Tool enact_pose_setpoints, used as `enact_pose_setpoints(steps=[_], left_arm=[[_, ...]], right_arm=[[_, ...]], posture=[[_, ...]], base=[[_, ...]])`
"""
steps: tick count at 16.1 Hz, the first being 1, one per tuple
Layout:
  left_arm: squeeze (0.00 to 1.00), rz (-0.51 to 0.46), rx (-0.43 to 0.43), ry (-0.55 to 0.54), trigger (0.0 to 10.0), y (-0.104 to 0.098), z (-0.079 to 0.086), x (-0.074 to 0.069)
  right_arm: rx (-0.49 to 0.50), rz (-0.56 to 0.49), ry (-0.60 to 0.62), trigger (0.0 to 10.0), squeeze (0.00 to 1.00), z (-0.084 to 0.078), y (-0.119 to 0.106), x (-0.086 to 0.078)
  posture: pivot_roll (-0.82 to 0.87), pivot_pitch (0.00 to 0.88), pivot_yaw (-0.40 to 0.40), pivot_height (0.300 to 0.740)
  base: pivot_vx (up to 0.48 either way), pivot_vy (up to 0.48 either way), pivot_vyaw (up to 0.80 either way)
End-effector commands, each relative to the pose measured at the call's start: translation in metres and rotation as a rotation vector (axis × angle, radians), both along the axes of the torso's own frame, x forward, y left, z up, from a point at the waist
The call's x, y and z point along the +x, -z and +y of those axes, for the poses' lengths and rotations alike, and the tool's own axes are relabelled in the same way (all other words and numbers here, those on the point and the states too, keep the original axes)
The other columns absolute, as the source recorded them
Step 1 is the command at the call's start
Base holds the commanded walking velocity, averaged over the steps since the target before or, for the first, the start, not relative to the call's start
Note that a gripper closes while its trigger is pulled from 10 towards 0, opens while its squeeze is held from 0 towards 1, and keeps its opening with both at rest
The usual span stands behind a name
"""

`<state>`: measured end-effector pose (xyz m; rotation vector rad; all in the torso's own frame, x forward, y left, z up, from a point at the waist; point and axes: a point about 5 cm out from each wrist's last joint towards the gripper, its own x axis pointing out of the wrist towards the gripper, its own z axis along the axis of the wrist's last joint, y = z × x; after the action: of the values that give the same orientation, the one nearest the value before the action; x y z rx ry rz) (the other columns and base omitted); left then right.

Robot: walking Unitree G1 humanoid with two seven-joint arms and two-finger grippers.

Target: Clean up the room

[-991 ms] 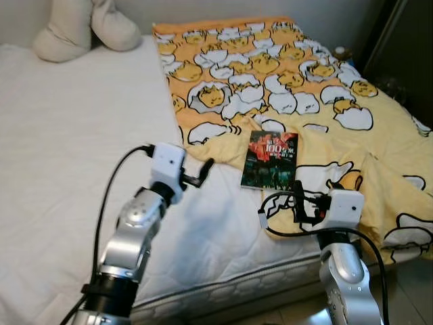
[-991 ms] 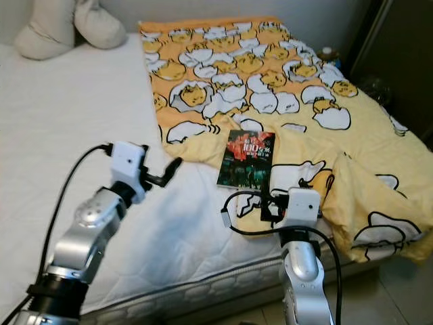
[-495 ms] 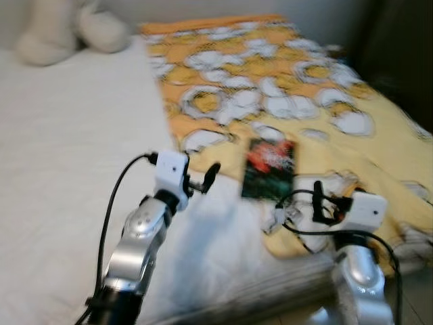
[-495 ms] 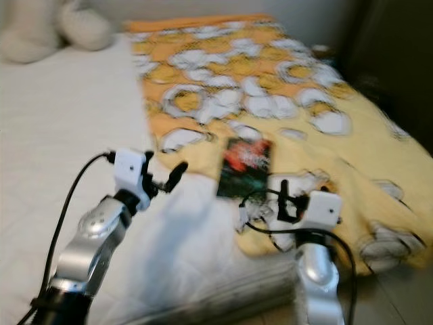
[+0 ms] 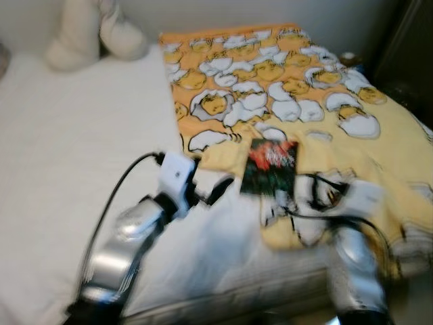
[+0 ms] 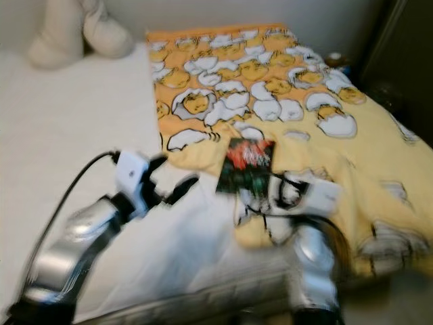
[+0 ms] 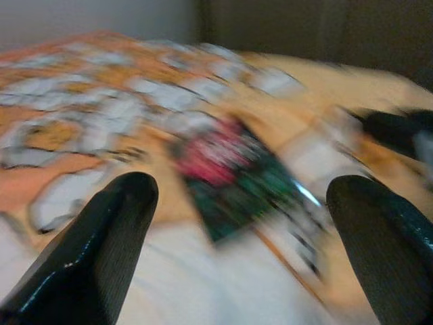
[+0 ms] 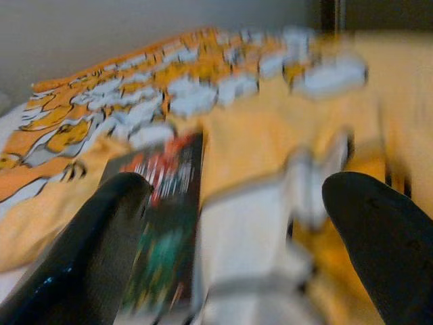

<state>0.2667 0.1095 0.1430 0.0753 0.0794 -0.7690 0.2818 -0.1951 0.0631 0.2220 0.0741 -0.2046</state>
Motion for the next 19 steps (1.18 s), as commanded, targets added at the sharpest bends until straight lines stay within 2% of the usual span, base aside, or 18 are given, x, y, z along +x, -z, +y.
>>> enact_pose_setpoints(steps=[1,2,3,4,6,7,8,10,11,12,14,15,17,19], left_arm=[[0.0,-0.005,0.008,0.114,10.0,-0.012,-0.008,-0.008],[0.0,-0.007,0.017,0.132,10.0,-0.013,-0.009,-0.01],[0.0,0.014,0.018,0.198,10.0,-0.022,-0.012,-0.017],[0.0,0.026,0.032,0.194,10.0,-0.022,-0.009,-0.018],[0.0,0.02,0.046,0.044,10.0,-0.023,0.007,-0.009],[0.0,0.037,0.005,-0.102,10.0,-0.02,0.019,-0.002],[0.0,0.04,-0.015,-0.184,10.0,-0.016,0.025,0.0],[0.0,0.034,-0.084,-0.386,10.0,-0.005,0.033,0.001],[0.0,-0.001,-0.116,-0.468,10.0,-0.002,0.036,0.002],[0.0,-0.039,-0.123,-0.478,10.0,-0.005,0.033,0.003],[0.0,-0.094,-0.102,-0.413,10.0,-0.018,0.027,0.001],[0.0,-0.104,-0.067,-0.387,10.0,-0.019,0.025,-0.001],[0.0,-0.101,-0.052,-0.382,10.0,-0.016,0.025,0.001],[0.0,-0.113,-0.106,-0.369,10.0,-0.02,0.015,0.007]], right_arm=[[0.04,0.03,0.016,10.0,0.0,-0.006,0.006,0.008],[0.045,0.034,0.019,10.0,0.0,-0.007,0.007,0.009],[0.059,0.074,0.027,10.0,0.0,-0.009,0.013,0.017],[0.053,0.071,0.025,10.0,0.0,-0.009,0.012,0.021],[-0.021,0.004,-0.012,10.0,0.0,-0.001,-0.001,0.027],[-0.056,-0.027,-0.019,10.0,0.0,0.004,-0.006,0.024],[-0.079,-0.053,-0.03,10.0,0.0,0.009,-0.01,0.019],[-0.161,-0.124,-0.041,10.0,0.0,0.019,-0.022,-0.004],[-0.234,-0.171,-0.043,10.0,0.0,0.019,-0.032,-0.018],[-0.296,-0.196,-0.031,10.0,0.0,0.014,-0.04,-0.03],[-0.383,-0.223,-0.007,10.0,0.0,0.006,-0.054,-0.05],[-0.384,-0.213,-0.008,10.0,0.0,0.006,-0.054,-0.056],[-0.37,-0.175,-0.033,10.0,0.0,0.013,-0.048,-0.067],[-0.335,-0.172,-0.031,10.0,0.0,0.018,-0.048,-0.061]], posture=[[0.09,0.053,0.073,0.719],[0.09,0.053,0.073,0.719],[0.15,0.085,0.084,0.719],[0.16,0.088,0.084,0.719],[0.15,0.072,0.074,0.719],[0.13,0.05,0.058,0.719],[0.12,0.042,0.053,0.719],[0.08,0.005,0.02,0.719],[0.04,0.0,-0.001,0.719],[0.02,0.0,-0.012,0.719],[-0.01,0.0,-0.017,0.719],[-0.02,0.0,-0.015,0.719],[-0.03,0.0,-0.01,0.719],[-0.04,0.0,0.003,0.719]], base=[[0.0,0.0,0.0],[0.0,0.0,0.0],[0.0,0.0,0.0],[0.0,0.0,0.0],[0.0,0.0,0.0],[0.0,0.0,0.0],[0.0,0.0,0.0],[0.0,0.0,-0.76],[0.0,0.0,-0.72],[0.0,0.0,-0.71],[0.0,0.0,-0.72],[0.0,0.0,-0.7],[0.0,0.0,-0.68],[0.171,0.0,0.0]])
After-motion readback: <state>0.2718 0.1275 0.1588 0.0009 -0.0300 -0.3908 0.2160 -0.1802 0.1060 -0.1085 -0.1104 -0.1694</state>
